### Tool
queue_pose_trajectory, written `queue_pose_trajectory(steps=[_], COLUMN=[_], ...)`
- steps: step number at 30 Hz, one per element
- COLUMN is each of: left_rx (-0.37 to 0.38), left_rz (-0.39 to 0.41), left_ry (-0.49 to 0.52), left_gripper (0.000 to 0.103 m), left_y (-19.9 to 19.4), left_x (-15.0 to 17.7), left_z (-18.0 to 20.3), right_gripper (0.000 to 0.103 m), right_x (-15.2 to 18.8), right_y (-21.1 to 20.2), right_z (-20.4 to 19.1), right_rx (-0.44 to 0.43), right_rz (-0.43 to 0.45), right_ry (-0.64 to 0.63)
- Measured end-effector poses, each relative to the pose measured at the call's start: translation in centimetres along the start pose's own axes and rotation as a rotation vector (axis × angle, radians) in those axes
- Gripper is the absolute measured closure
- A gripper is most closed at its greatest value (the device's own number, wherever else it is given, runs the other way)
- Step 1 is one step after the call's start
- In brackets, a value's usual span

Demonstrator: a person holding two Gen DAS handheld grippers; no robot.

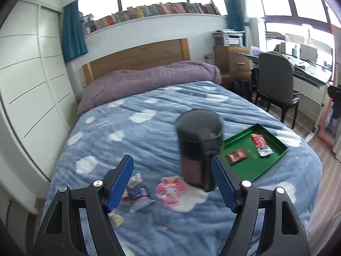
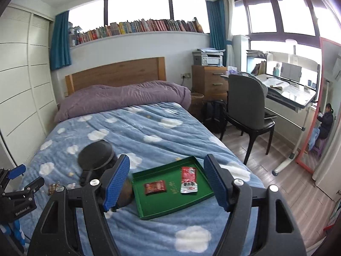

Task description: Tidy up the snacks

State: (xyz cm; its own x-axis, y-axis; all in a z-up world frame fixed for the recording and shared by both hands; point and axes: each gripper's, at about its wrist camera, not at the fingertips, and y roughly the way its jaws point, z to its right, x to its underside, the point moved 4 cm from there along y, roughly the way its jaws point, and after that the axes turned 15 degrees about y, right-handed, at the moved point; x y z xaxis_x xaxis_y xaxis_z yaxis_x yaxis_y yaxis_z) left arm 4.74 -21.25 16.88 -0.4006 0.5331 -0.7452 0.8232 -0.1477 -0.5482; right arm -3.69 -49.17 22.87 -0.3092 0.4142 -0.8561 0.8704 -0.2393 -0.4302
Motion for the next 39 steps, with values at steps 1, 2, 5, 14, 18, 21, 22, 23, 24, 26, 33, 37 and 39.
queue_pose_trajectory(steps=[1, 2, 5, 14, 18, 21, 22, 23, 24, 26, 33, 37, 39], left_rx=[-0.013, -0.027, -0.071, -0.164, -0.189, -0.205, -0.204, -0.200, -0.199, -0.197, -0.183, -0.163, -0.156], left_rz=[-0.001, -0.002, -0.009, -0.054, -0.084, -0.106, -0.115, -0.125, -0.131, -0.146, -0.182, -0.198, -0.207], left_ry=[-0.010, -0.019, -0.046, -0.144, -0.192, -0.223, -0.236, -0.251, -0.263, -0.286, -0.330, -0.371, -0.387], left_gripper=[0.033, 0.033, 0.033, 0.033, 0.033, 0.033, 0.033, 0.033, 0.033, 0.033, 0.033, 0.033, 0.033], left_y=[-0.5, -0.8, -1.9, -3.6, -3.5, -3.5, -3.3, -3.1, -3.3, -3.1, -3.0, -2.6, -2.2], left_x=[0.7, 1.4, 3.6, 10.5, 13.7, 16.2, 16.9, 17.7, 18.3, 19.6, 23.0, 24.4, 25.2], left_z=[-1.0, -2.0, -4.9, -11.6, -13.9, -15.2, -15.4, -15.6, -16.0, -16.3, -16.8, -17.3, -17.5], right_gripper=[0.000, 0.000, 0.000, 0.000, 0.000, 0.000, 0.000, 0.000, 0.000, 0.000, 0.000, 0.000, 0.000], right_x=[0.2, 0.5, 1.4, 5.7, 8.1, 10.4, 11.2, 12.0, 13.0, 14.8, 20.7, 22.3, 22.8], right_y=[-0.6, -1.2, -2.3, -3.2, -2.4, -1.9, -1.5, -1.3, -1.0, -0.5, 1.2, 1.6, 1.8], right_z=[-0.7, -1.4, -3.0, -7.6, -9.4, -10.4, -10.7, -10.9, -11.0, -11.2, -12.2, -13.4, -14.1], right_rx=[-0.010, -0.021, -0.043, -0.105, -0.118, -0.124, -0.123, -0.122, -0.122, -0.118, -0.099, -0.100, -0.100], right_rz=[0.004, 0.006, 0.004, -0.055, -0.093, -0.130, -0.147, -0.161, -0.180, -0.215, -0.340, -0.377, -0.388], right_ry=[-0.004, -0.008, -0.018, -0.033, -0.048, -0.046, -0.045, -0.043, -0.042, -0.042, -0.062, -0.088, -0.106])
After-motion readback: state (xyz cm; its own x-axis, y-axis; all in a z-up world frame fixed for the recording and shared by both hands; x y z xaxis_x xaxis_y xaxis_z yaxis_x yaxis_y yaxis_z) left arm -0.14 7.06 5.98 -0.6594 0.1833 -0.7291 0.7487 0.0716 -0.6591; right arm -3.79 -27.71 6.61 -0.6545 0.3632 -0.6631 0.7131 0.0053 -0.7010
